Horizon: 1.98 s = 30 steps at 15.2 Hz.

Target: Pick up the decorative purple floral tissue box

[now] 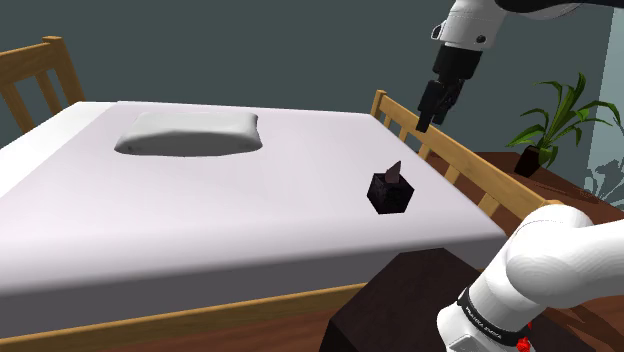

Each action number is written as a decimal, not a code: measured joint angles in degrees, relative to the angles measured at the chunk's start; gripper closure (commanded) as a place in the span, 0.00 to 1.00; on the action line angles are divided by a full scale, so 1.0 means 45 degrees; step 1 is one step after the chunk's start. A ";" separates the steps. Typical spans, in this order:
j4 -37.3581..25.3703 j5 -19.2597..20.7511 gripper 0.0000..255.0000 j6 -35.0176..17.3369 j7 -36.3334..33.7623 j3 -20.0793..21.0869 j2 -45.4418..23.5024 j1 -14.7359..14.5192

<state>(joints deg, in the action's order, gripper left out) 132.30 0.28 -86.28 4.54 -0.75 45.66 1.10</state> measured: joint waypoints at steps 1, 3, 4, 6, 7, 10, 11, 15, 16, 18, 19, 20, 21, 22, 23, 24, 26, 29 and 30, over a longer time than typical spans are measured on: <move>0.0000 0.0000 0.00 0.0000 0.0000 0.0000 0.0000 0.0000; 0.0375 0.0260 0.00 -0.0316 0.0636 -0.0358 0.0073 -0.0036; 0.0622 0.0430 0.00 -0.0528 0.1073 -0.0587 0.0117 -0.0070; 0.1230 0.0835 0.00 -0.1138 0.2055 -0.1135 0.0146 -0.0121; 0.1446 0.1040 0.00 -0.1385 0.2559 -0.1415 0.0138 -0.0145; 0.2165 0.1738 0.00 -0.2407 0.4180 -0.2406 -0.0081 -0.0173; 0.2263 0.1943 0.00 -0.2692 0.4705 -0.2722 -0.0229 -0.0196; 0.2739 0.2716 0.00 -0.4131 0.6775 -0.4033 -0.1036 -0.0323; 0.2805 0.2898 0.00 -0.4495 0.7316 -0.4387 -0.1287 -0.0356; 0.2770 0.3138 0.00 -0.5213 0.8323 -0.5020 -0.1947 -0.0525; 0.2702 0.3234 0.00 -0.5649 0.8866 -0.5400 -0.2410 -0.0635; 0.2674 0.3301 0.00 -0.6005 0.9373 -0.5704 -0.2743 -0.0739; 0.2732 0.3377 0.00 -0.6490 0.9902 -0.6066 -0.3138 -0.0838; 0.2556 0.3364 0.00 -0.6852 1.0458 -0.6413 -0.3618 -0.0998; 0.2445 0.3359 0.00 -0.7229 1.1048 -0.6781 -0.4059 -0.1126; 0.2306 0.3302 0.00 -0.7589 1.1649 -0.7140 -0.4519 -0.1280; 0.2044 0.3058 0.00 -0.8384 1.2920 -0.7886 -0.5530 -0.1623; 0.1486 0.2190 0.00 -0.9438 1.4911 -0.8859 -0.7212 -0.2276; 0.1299 0.1878 0.00 -0.9704 1.5451 -0.9089 -0.7705 -0.2423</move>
<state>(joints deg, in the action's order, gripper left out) 138.14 8.73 -129.95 74.07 -41.65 10.99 -9.80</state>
